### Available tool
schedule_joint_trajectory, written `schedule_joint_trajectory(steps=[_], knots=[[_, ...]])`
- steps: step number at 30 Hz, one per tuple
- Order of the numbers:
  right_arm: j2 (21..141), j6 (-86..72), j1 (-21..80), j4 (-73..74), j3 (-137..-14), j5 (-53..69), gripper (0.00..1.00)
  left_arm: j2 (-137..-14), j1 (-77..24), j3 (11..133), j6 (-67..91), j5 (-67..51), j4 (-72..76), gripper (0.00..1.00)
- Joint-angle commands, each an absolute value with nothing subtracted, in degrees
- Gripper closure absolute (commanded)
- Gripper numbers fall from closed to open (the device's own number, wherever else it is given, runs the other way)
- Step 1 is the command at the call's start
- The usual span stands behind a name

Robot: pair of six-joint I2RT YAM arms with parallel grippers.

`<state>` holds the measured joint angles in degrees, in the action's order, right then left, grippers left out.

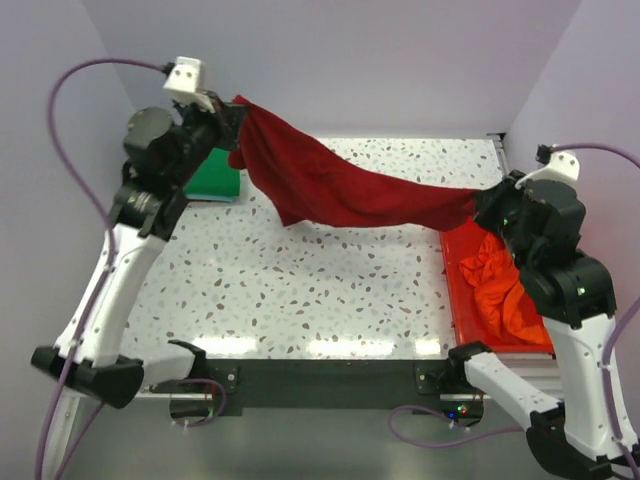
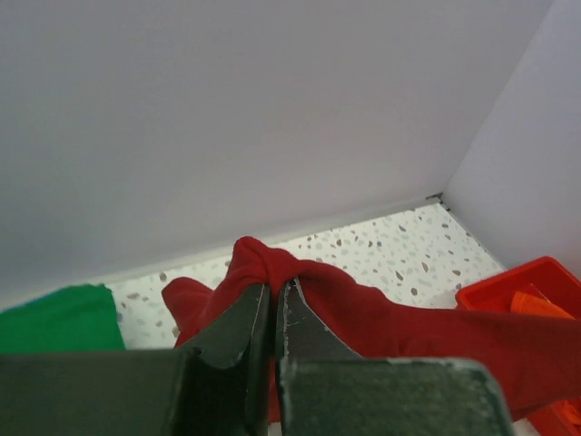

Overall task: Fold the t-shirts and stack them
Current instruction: Flatten the tshirt out

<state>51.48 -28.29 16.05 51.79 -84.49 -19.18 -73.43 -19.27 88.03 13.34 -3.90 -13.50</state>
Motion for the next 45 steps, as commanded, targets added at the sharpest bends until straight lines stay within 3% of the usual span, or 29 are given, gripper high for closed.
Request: schedule_joint_trajectory(steps=[1,8,12,20,21,22,25,28,33,39,45], knots=[[48.4,-26.6,15.8,47.6,-86.1,-23.1,1.00,-65.4,-19.0,93.2,5.5,-1.1,-15.0,1.00],[47.6,-25.5,15.7,45.5,-86.9,-25.3,1.00,-63.1,-19.0,95.7,2.9,1.1,-19.8,1.00],[48.5,-26.5,15.8,45.2,-84.7,-24.7,1.00,-67.9,-19.0,93.5,6.1,-5.3,-16.6,1.00],[48.3,-29.5,15.8,41.9,-70.5,-24.9,1.00,-92.2,-21.7,91.9,8.9,-13.3,-2.1,0.97],[48.3,-30.1,15.7,41.6,-69.3,-24.2,1.00,-94.5,-21.9,92.9,8.6,-13.9,-1.8,0.87],[48.4,-30.8,15.8,41.2,-66.7,-22.6,1.00,-98.8,-22.1,95.0,8.4,-14.5,-2.4,0.59],[48.5,-32.5,15.8,40.9,-61.6,-20.0,1.00,-102.5,-22.4,96.0,9.3,-13.4,-4.1,0.14],[49.0,-33.2,15.7,40.3,-57.0,-16.6,1.00,-98.2,-22.6,90.4,10.4,-8.6,-5.0,0.06],[49.8,-33.7,15.8,39.6,-52.7,-13.6,1.00,-84.0,-23.4,74.8,13.6,-2.6,-13.6,0.09],[52.7,-33.2,15.9,38.1,-51.8,-12.0,1.00,-69.6,-27.7,55.6,24.2,1.6,-29.8,0.26],[55.9,-33.4,15.9,35.9,-51.7,-10.5,1.00,-64.1,-36.1,47.2,37.0,3.5,-37.7,0.34]])
